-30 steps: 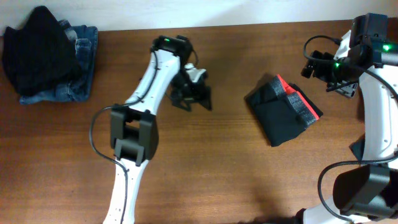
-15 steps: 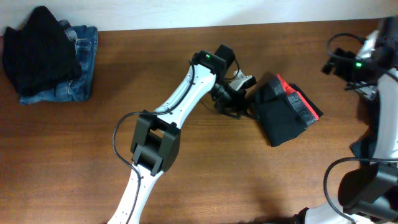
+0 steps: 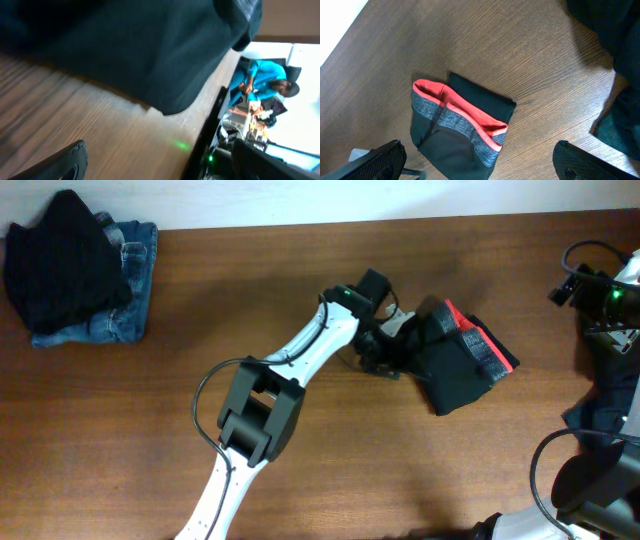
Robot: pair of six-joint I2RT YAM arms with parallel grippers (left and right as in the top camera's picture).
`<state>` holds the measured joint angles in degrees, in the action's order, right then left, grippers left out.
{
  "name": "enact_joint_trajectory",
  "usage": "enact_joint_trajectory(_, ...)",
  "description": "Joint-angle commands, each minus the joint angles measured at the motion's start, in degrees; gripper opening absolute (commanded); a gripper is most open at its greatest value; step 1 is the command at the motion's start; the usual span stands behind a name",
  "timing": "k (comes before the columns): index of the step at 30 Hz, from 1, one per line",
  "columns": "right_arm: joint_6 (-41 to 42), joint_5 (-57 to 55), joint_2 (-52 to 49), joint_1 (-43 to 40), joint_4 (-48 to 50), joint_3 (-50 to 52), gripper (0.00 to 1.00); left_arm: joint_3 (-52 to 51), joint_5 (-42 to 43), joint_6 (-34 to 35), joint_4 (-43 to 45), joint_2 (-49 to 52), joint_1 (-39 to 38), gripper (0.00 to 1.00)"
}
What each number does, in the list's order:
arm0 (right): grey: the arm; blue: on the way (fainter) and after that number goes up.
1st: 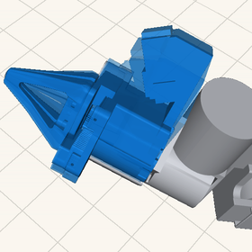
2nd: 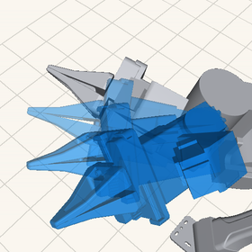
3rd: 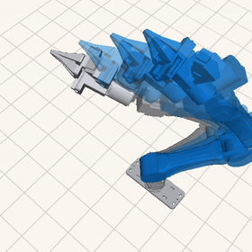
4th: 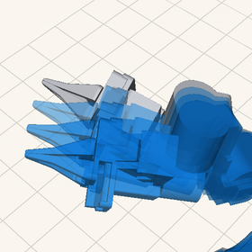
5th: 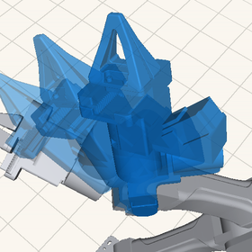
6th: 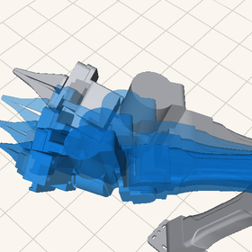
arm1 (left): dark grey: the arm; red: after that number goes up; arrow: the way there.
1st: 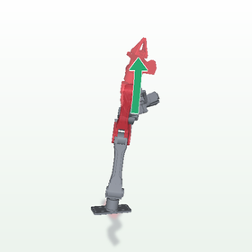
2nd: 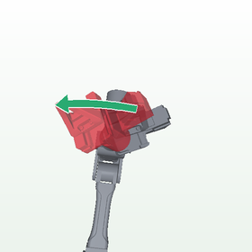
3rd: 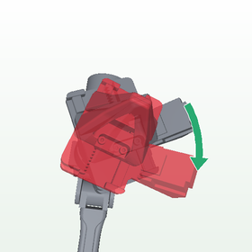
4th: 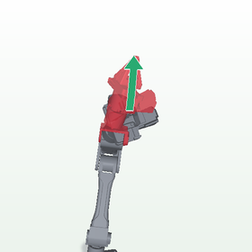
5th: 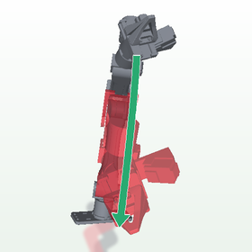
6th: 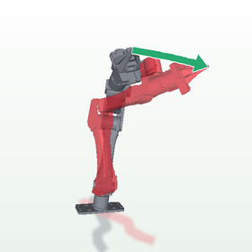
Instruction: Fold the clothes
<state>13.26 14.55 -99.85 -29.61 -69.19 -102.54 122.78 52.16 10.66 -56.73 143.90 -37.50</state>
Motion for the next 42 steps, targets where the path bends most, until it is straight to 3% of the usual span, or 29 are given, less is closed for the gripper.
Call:
enact_joint_trajectory(1, -0.83, 0.90, -0.04, -0.15, 0.00, -0.44, 0.99, -0.28, -7.06, 9.38, 1.95, -0.96, -2.78, 0.92)
enact_joint_trajectory(5, -0.85, 0.87, -0.04, -0.15, -0.02, -0.44, 0.99, -0.28, -12.90, 17.22, 5.03, -0.98, -5.20, 0.92)
enact_joint_trajectory(13, -0.85, 0.90, -0.04, -0.15, -0.22, -0.44, 0.99, -0.28, -18.67, 26.32, 14.71, -0.98, -9.11, 0.93)
enact_joint_trajectory(20, -0.85, 0.90, -0.04, -0.11, -0.50, -0.44, 0.99, -0.85, -28.48, 36.46, 14.88, -0.96, -11.17, 0.93)
enact_joint_trajectory(26, -0.85, 0.92, -0.04, -0.11, -0.70, -0.44, 0.99, -2.03, -34.49, 41.24, 15.13, -0.90, -11.37, 0.93)
enact_joint_trajectory(36, -1.03, 0.92, -0.04, -0.09, -1.16, -0.44, 0.99, -2.75, -34.64, 41.24, 16.46, -0.85, -10.97, 0.91)
enact_joint_trajectory(39, -1.05, 0.92, -0.04, -0.09, -1.36, -0.44, 0.99, -2.75, -34.62, 41.27, 16.68, -0.76, -10.23, 0.65)
enact_joint_trajectory(42, -1.03, 0.92, -0.04, -0.09, -1.40, -0.42, 0.99, -2.75, -34.60, 41.27, 17.20, -0.74, -9.16, 0.48)
